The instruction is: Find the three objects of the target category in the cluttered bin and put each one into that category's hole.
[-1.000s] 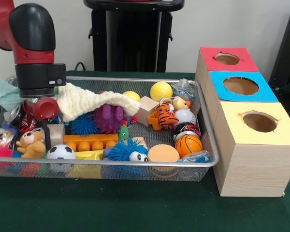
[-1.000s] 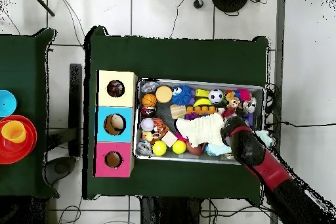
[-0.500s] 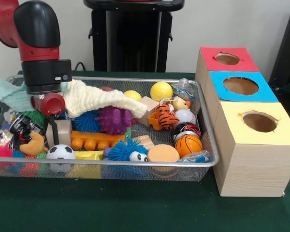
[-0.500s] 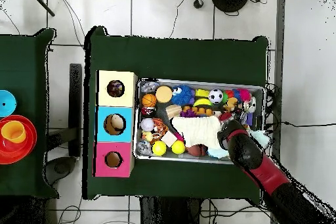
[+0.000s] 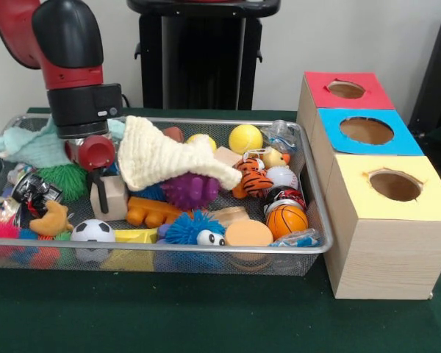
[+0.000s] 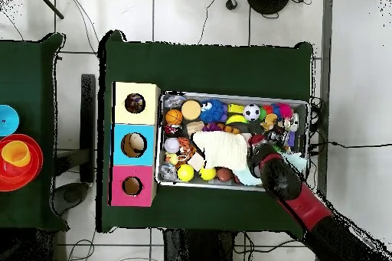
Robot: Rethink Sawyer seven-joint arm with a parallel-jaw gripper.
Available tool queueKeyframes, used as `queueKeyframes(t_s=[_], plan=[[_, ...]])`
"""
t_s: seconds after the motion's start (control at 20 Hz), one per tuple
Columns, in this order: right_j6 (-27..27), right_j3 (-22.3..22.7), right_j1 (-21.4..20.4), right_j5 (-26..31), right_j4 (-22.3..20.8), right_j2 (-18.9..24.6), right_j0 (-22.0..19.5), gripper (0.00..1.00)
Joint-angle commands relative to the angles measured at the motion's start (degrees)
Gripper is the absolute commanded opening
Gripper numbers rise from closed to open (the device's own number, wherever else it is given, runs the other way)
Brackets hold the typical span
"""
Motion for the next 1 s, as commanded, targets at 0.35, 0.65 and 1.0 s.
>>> queueKeyframes(t_s=[0.35, 0.65, 1.0], plan=[[10.49, 17.73, 9.34, 11.25, 2.23, 0.38, 1.69, 1.0], [11.76, 17.7, 9.45, 9.65, 4.54, 1.23, 2.73, 1.0], [14.74, 19.23, 10.11, 5.83, 7.11, 3.94, 4.35, 1.0]])
